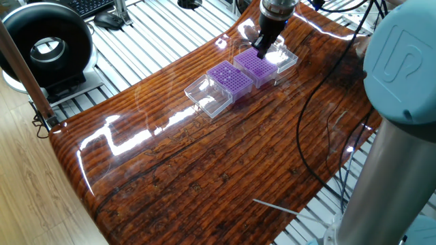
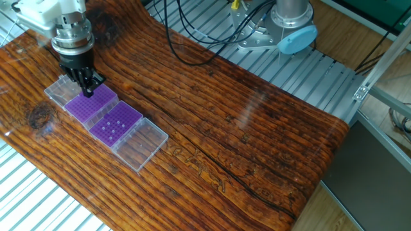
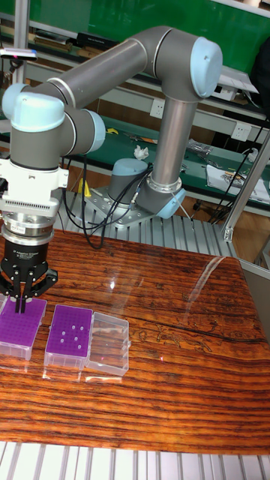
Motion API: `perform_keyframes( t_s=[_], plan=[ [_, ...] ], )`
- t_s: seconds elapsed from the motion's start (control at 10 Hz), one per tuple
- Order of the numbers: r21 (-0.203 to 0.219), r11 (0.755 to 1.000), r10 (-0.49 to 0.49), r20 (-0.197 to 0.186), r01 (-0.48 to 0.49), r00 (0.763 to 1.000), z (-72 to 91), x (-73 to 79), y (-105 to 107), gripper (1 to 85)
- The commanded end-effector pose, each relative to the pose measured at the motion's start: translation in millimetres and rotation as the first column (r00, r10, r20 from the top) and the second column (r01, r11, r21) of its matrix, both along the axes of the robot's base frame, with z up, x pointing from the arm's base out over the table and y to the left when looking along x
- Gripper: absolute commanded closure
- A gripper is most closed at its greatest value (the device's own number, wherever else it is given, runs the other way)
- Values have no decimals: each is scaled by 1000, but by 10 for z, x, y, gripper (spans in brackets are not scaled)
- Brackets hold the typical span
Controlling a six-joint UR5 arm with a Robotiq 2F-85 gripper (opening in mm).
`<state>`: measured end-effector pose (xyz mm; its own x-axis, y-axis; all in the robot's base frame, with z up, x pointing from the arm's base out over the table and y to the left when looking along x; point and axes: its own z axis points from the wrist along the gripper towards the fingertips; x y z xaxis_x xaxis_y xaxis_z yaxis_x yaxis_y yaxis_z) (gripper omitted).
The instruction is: Transfer all small pipette tips from one holder to another
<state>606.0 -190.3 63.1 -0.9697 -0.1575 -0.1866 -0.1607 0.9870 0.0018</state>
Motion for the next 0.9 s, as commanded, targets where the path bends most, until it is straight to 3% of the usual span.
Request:
perform_keyframes(
  t_s=[0.0, 0.5, 0.8],
  plan=[
    [23, 1000, -2, 19, 1, 1000, -14, 34, 21, 847],
    [1, 1000, -28, -19, 28, 999, -39, -65, -56, 847],
    [20, 999, -39, -27, 39, 999, -47, -91, -18, 847]
  ],
)
